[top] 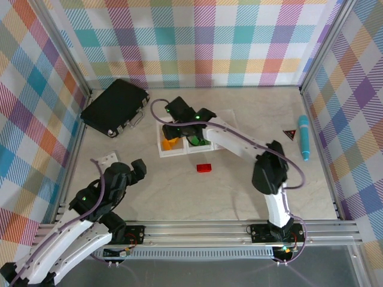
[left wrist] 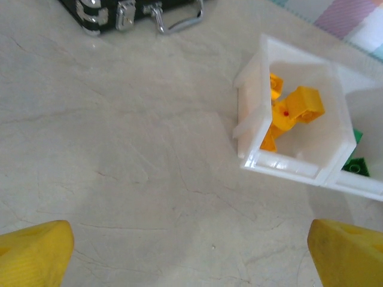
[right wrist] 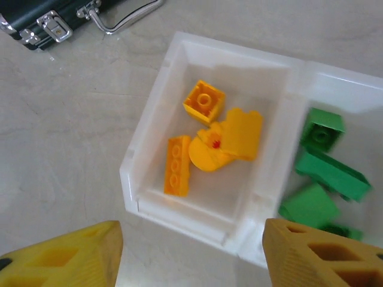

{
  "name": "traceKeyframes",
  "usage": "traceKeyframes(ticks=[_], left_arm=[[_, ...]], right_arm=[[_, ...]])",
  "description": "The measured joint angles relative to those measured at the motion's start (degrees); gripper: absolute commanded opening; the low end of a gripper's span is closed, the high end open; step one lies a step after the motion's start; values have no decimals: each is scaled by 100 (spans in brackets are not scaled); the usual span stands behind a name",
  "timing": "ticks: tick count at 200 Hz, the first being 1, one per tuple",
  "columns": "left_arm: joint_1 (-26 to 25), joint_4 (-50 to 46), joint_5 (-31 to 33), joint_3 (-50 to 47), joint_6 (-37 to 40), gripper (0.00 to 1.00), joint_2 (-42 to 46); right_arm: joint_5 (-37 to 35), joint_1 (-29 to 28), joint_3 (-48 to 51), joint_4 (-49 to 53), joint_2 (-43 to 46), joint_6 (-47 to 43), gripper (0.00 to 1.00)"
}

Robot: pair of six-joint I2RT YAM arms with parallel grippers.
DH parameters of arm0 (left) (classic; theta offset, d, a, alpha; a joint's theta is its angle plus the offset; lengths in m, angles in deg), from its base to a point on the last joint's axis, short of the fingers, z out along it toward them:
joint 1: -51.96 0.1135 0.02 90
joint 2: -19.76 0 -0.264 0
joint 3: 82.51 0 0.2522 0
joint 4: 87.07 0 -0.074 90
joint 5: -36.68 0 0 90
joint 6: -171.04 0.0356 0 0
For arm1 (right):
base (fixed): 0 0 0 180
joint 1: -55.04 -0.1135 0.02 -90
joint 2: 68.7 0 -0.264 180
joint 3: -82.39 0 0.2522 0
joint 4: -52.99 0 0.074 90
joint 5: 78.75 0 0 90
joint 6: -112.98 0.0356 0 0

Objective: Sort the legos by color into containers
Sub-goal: Place the lego in the container, then pick up the lego from the center of the table.

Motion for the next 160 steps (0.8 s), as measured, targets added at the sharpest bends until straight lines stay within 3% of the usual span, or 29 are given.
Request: traceKeyframes(ticks=[37,67,107,160], left_arm=[[0,409,-275,4,-39,100,-739],[-2,848,-470,4,-35,100,-1025],[-2,1130,-612,4,-7,100,-1276],[-2,1150,-636,-13,2,100,-1012]], right_arm=[[-306,20,1416,155,1296,481,87],[-437,24,2564,310,1810,1176,92],[-481,24,3543,289,1902,1987,96],[-455,24,3480,170,1364,2339,99]])
